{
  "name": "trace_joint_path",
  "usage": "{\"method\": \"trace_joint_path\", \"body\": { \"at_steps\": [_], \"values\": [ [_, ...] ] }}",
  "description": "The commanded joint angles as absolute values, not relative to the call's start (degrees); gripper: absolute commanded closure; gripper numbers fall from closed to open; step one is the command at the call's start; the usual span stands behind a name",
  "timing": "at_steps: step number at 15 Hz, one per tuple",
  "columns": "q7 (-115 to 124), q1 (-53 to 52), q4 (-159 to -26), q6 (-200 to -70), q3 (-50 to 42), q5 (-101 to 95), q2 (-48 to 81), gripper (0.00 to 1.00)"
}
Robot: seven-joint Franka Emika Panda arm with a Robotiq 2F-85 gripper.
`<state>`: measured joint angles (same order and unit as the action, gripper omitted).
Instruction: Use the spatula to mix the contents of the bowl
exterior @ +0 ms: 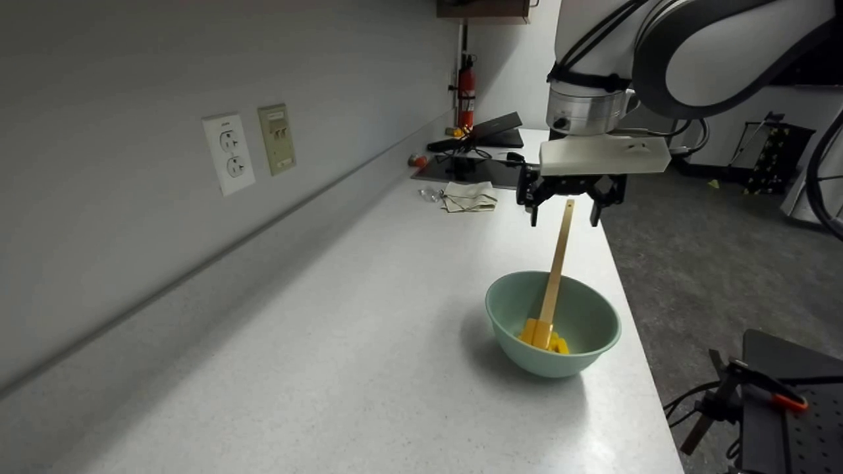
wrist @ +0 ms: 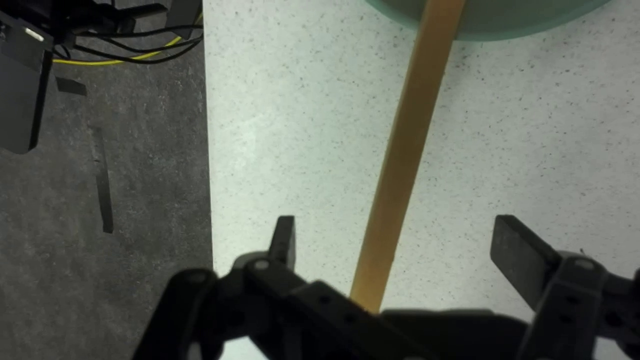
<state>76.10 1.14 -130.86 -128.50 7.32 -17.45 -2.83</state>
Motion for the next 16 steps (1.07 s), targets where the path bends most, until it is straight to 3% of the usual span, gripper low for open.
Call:
{"method": "trace_joint_path", "body": {
  "at_steps": [1,2,4,13,14,16],
  "values": [
    [78.28,-0.33,-131.86,-130.55,6.35,-17.98,-2.35,0.00],
    [78.45,-0.44,-131.91,-130.63,6.32,-17.92,-2.14,0.01],
    [78.86,-0.71,-132.00,-130.73,6.27,-18.01,-1.85,0.24],
    [79.83,-1.18,-132.36,-129.85,6.39,-19.50,-2.56,0.92],
    [80.04,-1.44,-132.50,-129.30,6.63,-19.53,-3.28,0.98],
    [80.60,-1.67,-132.41,-129.20,6.74,-20.01,-3.94,0.97]
  ]
}}
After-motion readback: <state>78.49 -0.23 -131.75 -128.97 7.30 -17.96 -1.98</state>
